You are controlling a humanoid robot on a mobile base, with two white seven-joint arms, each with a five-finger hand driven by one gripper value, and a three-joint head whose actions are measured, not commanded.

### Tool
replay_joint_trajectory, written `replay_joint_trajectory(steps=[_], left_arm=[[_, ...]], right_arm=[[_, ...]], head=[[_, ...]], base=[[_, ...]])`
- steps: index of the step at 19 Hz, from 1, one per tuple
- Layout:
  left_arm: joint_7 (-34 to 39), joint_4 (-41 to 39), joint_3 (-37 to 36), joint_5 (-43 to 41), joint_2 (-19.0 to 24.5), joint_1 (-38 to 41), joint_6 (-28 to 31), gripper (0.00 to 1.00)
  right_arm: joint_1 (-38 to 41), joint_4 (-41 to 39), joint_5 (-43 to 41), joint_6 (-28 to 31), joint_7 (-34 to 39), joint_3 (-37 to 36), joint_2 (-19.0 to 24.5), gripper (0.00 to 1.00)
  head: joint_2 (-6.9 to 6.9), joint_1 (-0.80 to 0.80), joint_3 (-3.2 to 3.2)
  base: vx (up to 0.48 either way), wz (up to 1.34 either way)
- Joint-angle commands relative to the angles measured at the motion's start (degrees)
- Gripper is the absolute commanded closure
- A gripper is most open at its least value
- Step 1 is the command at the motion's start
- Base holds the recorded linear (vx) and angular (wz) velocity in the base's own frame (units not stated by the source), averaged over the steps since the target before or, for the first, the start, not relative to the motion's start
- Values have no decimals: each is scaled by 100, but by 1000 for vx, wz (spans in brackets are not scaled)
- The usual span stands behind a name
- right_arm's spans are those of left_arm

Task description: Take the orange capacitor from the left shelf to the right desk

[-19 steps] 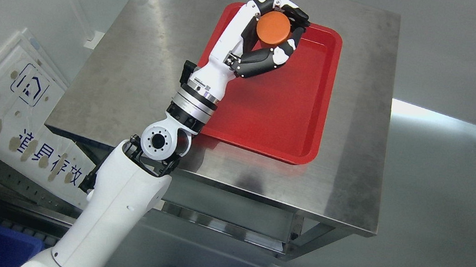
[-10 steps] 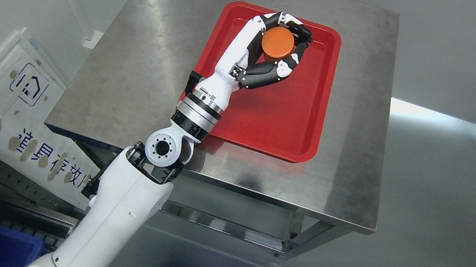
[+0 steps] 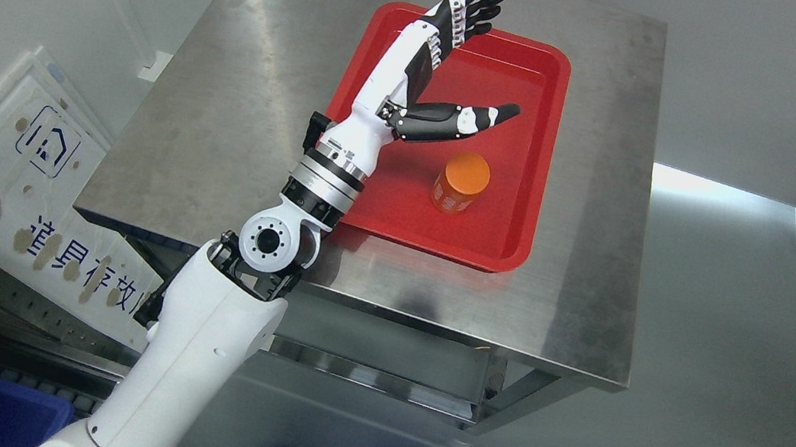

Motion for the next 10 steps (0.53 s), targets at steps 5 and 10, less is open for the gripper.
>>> replay_joint_trajectory(steps=[5,10], left_arm=[[164,-56,956,3,100,-160,-378,1],[209,-74,1484,3,100,532,-325,1]], right_arm=[[-9,-193,0,-5,3,-61,-100,0],[-9,-193,0,-5,3,-61,-100,0]], head=[[0,0,0],[0,0,0]], base=[[0,0],[0,0]])
